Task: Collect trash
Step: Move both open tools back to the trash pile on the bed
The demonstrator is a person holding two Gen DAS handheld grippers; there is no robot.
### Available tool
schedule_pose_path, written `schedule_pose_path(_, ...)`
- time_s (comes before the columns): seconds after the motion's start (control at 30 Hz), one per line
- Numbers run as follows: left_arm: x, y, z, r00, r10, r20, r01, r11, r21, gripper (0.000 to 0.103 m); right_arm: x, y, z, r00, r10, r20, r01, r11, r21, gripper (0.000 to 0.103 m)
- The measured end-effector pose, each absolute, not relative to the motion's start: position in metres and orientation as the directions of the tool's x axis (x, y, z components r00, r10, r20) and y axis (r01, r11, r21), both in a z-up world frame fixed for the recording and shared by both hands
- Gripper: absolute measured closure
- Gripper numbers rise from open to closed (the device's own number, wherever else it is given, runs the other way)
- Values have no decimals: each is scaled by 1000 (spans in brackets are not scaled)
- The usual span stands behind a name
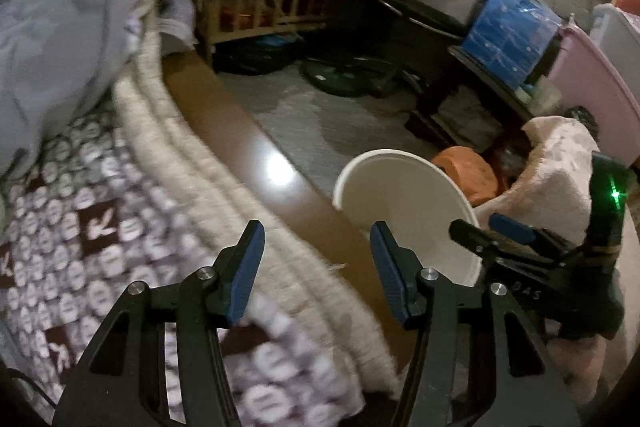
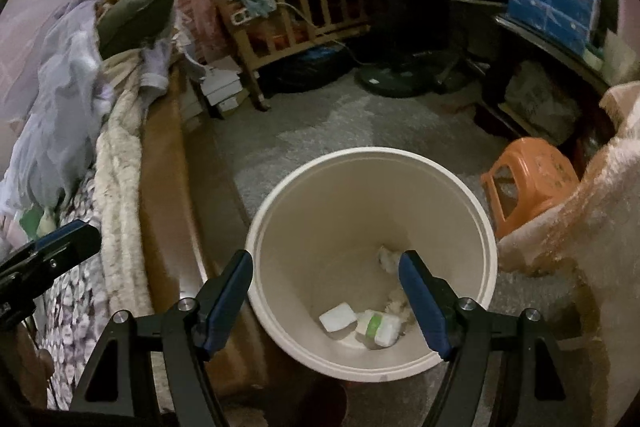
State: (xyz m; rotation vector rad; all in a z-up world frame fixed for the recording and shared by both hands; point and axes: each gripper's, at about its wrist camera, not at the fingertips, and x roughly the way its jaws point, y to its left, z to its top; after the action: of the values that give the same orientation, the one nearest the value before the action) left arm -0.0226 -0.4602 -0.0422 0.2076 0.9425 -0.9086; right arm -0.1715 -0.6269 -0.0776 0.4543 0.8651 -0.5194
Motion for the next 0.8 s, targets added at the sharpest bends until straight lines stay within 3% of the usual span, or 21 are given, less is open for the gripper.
schedule_pose_path(0.8, 8, -297, -16, 541, -397, -741, 516, 853, -81, 50, -101, -470, -34, 652, -176, -738, 366, 925, 102, 30)
